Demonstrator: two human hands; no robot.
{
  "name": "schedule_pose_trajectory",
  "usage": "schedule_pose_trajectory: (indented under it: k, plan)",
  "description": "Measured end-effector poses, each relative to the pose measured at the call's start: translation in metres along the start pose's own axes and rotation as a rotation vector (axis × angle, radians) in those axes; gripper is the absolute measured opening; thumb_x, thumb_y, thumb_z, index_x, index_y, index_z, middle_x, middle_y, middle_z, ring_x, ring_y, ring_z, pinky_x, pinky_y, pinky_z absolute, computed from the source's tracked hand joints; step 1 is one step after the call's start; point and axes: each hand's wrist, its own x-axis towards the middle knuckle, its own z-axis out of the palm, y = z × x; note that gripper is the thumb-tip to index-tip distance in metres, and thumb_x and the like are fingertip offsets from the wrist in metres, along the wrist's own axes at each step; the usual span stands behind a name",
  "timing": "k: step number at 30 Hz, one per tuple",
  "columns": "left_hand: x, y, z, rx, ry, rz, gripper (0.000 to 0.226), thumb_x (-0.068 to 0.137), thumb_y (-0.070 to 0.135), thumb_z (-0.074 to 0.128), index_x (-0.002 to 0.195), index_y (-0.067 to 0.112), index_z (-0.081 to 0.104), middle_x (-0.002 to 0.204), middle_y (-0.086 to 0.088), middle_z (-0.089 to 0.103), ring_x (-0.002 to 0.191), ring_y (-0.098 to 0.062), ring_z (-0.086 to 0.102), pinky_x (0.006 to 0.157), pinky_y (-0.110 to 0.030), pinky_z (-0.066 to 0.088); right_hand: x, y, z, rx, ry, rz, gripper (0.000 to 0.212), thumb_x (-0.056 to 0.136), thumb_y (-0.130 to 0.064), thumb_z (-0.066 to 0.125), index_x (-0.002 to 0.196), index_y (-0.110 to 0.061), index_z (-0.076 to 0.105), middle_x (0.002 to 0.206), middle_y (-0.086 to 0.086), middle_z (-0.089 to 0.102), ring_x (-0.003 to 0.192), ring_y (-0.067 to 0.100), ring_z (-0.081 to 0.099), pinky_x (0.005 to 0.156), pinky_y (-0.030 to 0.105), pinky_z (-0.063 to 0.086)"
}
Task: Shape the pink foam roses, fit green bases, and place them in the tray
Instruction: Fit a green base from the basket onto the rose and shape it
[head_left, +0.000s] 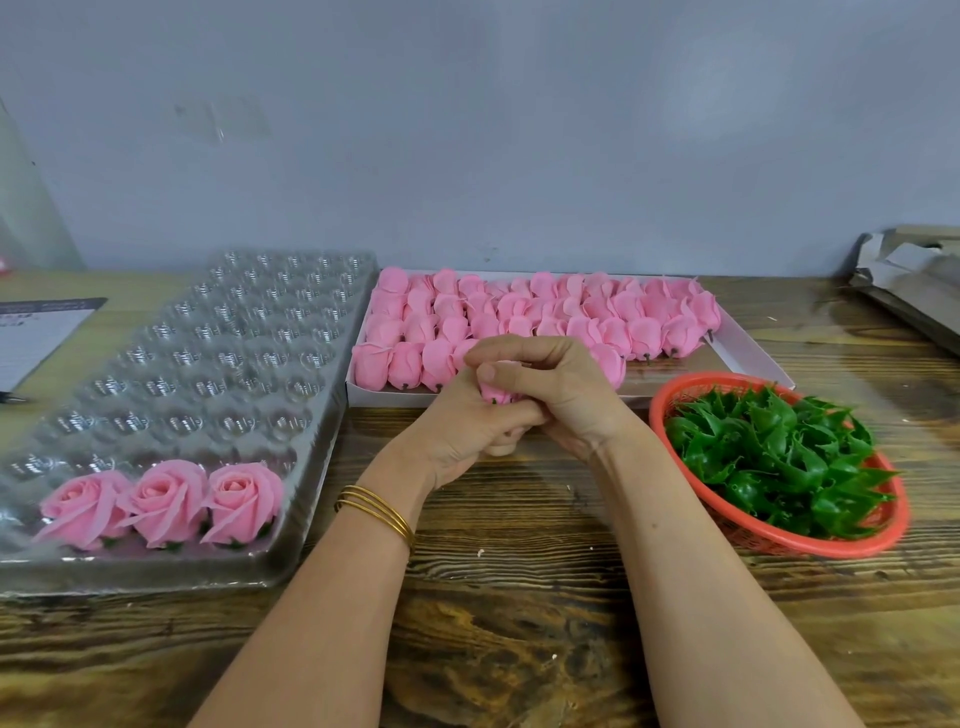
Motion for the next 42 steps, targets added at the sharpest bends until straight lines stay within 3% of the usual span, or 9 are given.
schedule_pose_trajectory:
  k: [6,12,17,21,25,29,37,40,42]
  plan:
    - [0.001,-0.003,0.0,-0.025,0.05,0.014,0.056,0.084,-0.019,0.05,0.044,0.02,0.053,0.041,0.003,0.037,0.036,-0.005,0.026,0.038,-0.016,0.02,0.0,0.003,0.0,0.029,-0.036,-0.007,0.018,0.068,-0.008,0.073,0.081,-0.018,0.08,0.073,0.002,0.073,0.073,0.011,0.069,0.071,0.022,0.056]
    - [0.003,-0.005,0.002,0.013,0.163,0.073,0.022,0.07,-0.004,0.059,0.059,0.013,0.052,0.045,0.002,0.035,0.04,-0.006,0.029,0.039,-0.016,0.022,0.001,0.005,-0.001,-0.006,-0.042,-0.03,0.023,0.067,-0.007,0.076,0.084,-0.022,0.08,0.087,0.002,0.076,0.095,0.015,0.069,0.089,0.028,0.054]
    - [0.006,-0.006,0.002,0.181,0.228,0.152,0.036,0.076,-0.003,0.068,0.054,0.025,0.061,0.043,0.014,0.046,0.039,0.003,0.041,0.041,-0.01,0.03,0.003,0.004,0.001,0.024,0.016,0.021,0.019,0.072,-0.008,0.068,0.083,-0.018,0.081,0.085,0.005,0.075,0.092,0.015,0.069,0.088,0.029,0.053]
    - [0.007,-0.007,0.0,0.315,0.281,0.169,0.025,0.078,-0.003,0.072,0.073,0.021,0.07,0.062,0.002,0.067,0.062,-0.007,0.061,0.061,-0.023,0.049,0.005,0.002,0.002,0.015,0.233,-0.055,0.009,0.078,-0.016,0.071,0.075,-0.019,0.08,0.089,0.004,0.076,0.094,0.019,0.07,0.088,0.04,0.055]
    - [0.008,-0.008,0.0,0.361,0.272,0.176,0.025,0.076,0.0,0.077,0.089,0.021,0.07,0.087,-0.007,0.075,0.087,-0.019,0.07,0.082,-0.032,0.055,0.007,0.004,0.01,-0.132,0.324,-0.134,0.026,0.088,-0.014,0.07,0.064,-0.023,0.076,0.075,0.0,0.075,0.08,0.009,0.071,0.074,0.02,0.054]
    - [0.011,-0.009,-0.002,0.406,0.262,0.235,0.037,0.073,0.0,0.08,0.102,0.02,0.066,0.093,0.008,0.072,0.089,0.0,0.067,0.078,-0.013,0.05,0.008,0.01,0.015,-0.237,0.314,-0.162,0.024,0.09,-0.014,0.069,0.067,-0.017,0.075,0.068,-0.002,0.073,0.072,0.006,0.069,0.073,0.015,0.052]
    - [0.013,-0.013,-0.001,0.448,0.311,0.195,0.015,0.069,0.018,0.06,0.077,0.029,0.064,0.075,0.017,0.07,0.075,0.002,0.066,0.064,-0.016,0.052,0.011,0.017,0.018,-0.35,0.237,-0.136,0.022,0.094,-0.023,0.063,0.078,-0.018,0.077,0.08,-0.006,0.076,0.091,0.008,0.072,0.092,0.022,0.052]
    - [0.016,-0.015,-0.004,0.496,0.341,0.194,0.02,0.078,0.008,0.062,0.077,0.028,0.063,0.071,0.012,0.069,0.074,0.006,0.064,0.06,-0.01,0.048,0.012,0.019,0.018,-0.395,0.222,-0.148,0.033,0.096,-0.028,0.061,0.065,-0.028,0.074,0.086,0.01,0.076,0.096,0.017,0.071,0.091,0.026,0.053]
    - [0.017,-0.017,-0.007,0.532,0.358,0.19,0.028,0.084,0.003,0.061,0.075,0.029,0.062,0.068,0.009,0.067,0.072,0.008,0.063,0.058,-0.008,0.045,0.012,0.021,0.018,-0.424,0.21,-0.159,0.038,0.097,-0.03,0.059,0.062,-0.021,0.071,0.088,0.028,0.069,0.1,0.036,0.066,0.094,0.043,0.051]
